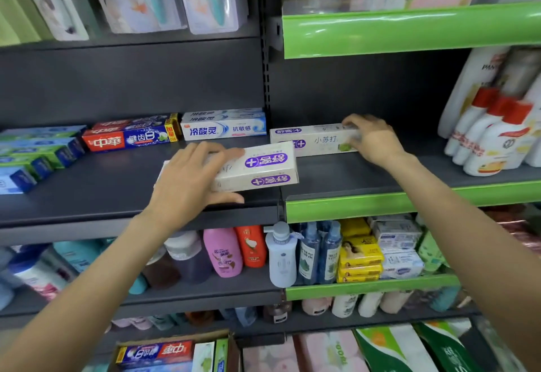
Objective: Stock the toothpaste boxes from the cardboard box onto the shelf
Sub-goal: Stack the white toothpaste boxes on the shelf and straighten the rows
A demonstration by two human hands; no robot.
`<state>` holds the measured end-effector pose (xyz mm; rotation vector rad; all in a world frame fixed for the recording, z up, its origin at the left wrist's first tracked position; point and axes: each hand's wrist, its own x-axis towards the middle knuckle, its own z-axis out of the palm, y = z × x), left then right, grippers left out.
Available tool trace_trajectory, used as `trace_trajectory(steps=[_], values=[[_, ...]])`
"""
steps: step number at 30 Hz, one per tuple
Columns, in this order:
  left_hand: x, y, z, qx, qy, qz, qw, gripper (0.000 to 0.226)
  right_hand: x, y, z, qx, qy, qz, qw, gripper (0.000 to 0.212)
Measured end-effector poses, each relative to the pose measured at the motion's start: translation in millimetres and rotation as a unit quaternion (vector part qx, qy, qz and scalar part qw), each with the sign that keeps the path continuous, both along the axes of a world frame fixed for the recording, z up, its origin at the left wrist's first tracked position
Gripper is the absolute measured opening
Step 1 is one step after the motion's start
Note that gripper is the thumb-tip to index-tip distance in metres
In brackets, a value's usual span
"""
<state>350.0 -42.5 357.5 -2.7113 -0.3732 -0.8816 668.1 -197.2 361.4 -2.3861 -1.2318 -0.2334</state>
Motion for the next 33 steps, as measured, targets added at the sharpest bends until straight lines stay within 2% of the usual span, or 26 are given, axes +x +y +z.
trace_trajectory(steps=[2,4,6,8,12,14,16,18,20,22,26,30,33], values=[[10.0,2.7,4.8,0.031,-0.008,-0.01,0.999,0.071,-11.6,5.1,6.8,0.017,-0.031,0.021,0.999,0.034],[21.4,4.0,9.5,0.059,-0.013,-0.008,0.998,0.069,-38.6,-2.9,15.4,0.1,-0.022,0.064,0.993,0.03],[34.1,3.5,11.1,0.062,-0.025,0.01,0.998,0.073,-75.1,-19.4,16.7,0.208,0.095,0.086,0.97,0.022],[47.1,0.4,9.6,0.044,-0.043,0.04,0.997,0.076,-111.7,-34.3,9.0,0.274,0.232,0.091,0.929,0.019],[76.5,-16.2,9.8,-0.025,-0.065,0.071,0.995,0.079,-146.8,-30.0,-3.2,0.279,0.437,0.117,0.847,0.037],[93.4,-33.3,8.7,-0.032,-0.072,0.052,0.996,0.076,-148.9,-18.0,0.9,0.304,0.488,0.121,0.809,0.039],[109.5,-50.7,8.3,-0.094,-0.079,0.012,0.992,0.073,-145.4,-8.5,6.0,0.361,0.511,0.119,0.771,0.035],[120.7,-57.7,9.1,-0.204,-0.075,-0.033,0.976,0.075,-136.0,-6.1,10.7,0.405,0.534,0.11,0.734,0.035],[122.0,-53.0,12.8,-0.298,-0.063,-0.089,0.948,0.073,-123.0,-11.9,14.1,0.408,0.553,0.095,0.72,0.035],[112.3,-43.1,14.8,-0.359,-0.062,-0.139,0.921,0.065,-107.1,-21.4,14.9,0.39,0.567,0.085,0.721,0.03],[86.6,-22.7,8.3,-0.391,-0.072,-0.156,0.904,0.049,-82.3,-38.3,15.3,0.341,0.552,0.052,0.759,0.023],[75.7,-12.8,1.2,-0.391,-0.074,-0.141,0.907,0.04,-72.5,-40.0,24.4,0.271,0.486,0.054,0.829,0.03],[74.0,-10.4,3.5,-0.382,-0.095,-0.133,0.909,0.041,-67.8,-27.1,44.5,0.225,0.37,0.062,0.899,0.029]])
